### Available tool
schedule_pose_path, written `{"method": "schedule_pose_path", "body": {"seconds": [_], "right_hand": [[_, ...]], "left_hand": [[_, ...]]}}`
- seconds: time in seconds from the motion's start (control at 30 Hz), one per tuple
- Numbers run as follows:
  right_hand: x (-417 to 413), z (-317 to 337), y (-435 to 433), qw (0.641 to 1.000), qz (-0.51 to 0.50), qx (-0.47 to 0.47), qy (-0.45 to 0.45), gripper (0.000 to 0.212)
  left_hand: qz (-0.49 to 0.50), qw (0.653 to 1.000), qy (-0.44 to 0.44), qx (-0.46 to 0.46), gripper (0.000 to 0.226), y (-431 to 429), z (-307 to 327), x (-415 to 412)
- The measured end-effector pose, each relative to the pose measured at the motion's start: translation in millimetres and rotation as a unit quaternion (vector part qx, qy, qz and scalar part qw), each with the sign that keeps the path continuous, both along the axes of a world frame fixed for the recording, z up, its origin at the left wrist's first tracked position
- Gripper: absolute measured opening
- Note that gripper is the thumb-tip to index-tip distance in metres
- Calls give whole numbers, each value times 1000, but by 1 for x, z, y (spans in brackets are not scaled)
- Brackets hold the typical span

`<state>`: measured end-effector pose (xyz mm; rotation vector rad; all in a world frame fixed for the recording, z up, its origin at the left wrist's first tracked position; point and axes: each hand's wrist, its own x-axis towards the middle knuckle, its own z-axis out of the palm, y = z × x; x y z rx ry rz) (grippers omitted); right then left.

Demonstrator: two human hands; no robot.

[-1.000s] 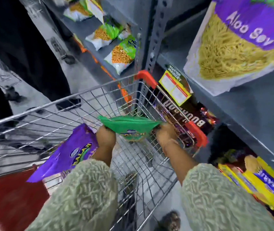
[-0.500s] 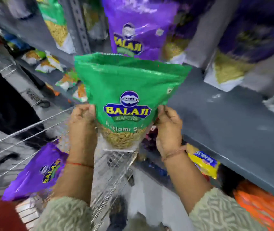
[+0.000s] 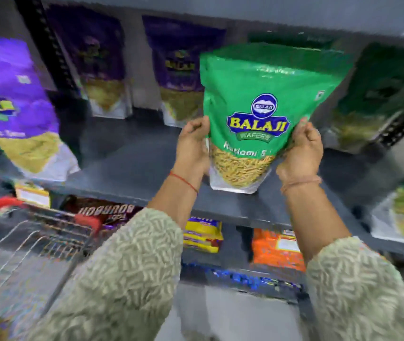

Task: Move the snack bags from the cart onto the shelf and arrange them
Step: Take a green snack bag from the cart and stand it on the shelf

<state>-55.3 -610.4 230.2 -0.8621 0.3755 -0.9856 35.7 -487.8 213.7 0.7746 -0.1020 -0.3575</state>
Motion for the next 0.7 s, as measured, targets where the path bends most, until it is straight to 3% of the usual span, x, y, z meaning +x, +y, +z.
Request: {"method": "schedule_pose_path", "body": {"seconds": [0.07,0.23,0.53,0.63,0.7], "right_hand": [[-6,-2,-32,1000,-14,15,-13,25],[-13,-16,-81,999,-30,38,2,23],[-18,-30,-95,999,-21,34,33,14],[-24,-35,-82,994,-89,-7,70,30],[-34,-47,-61,970,-177,-83,143,35]], "left_hand": [[-13,1000,11,-17,37,-34,-5,-4],[0,1000,23,10,27,-85,-18,-12],[-29,1000,3,-1,21,-92,-28,-17],[-3,1000,-17,20,14,-80,-24,-21],[26,997,-38,65,20,-59,-28,-23]]}}
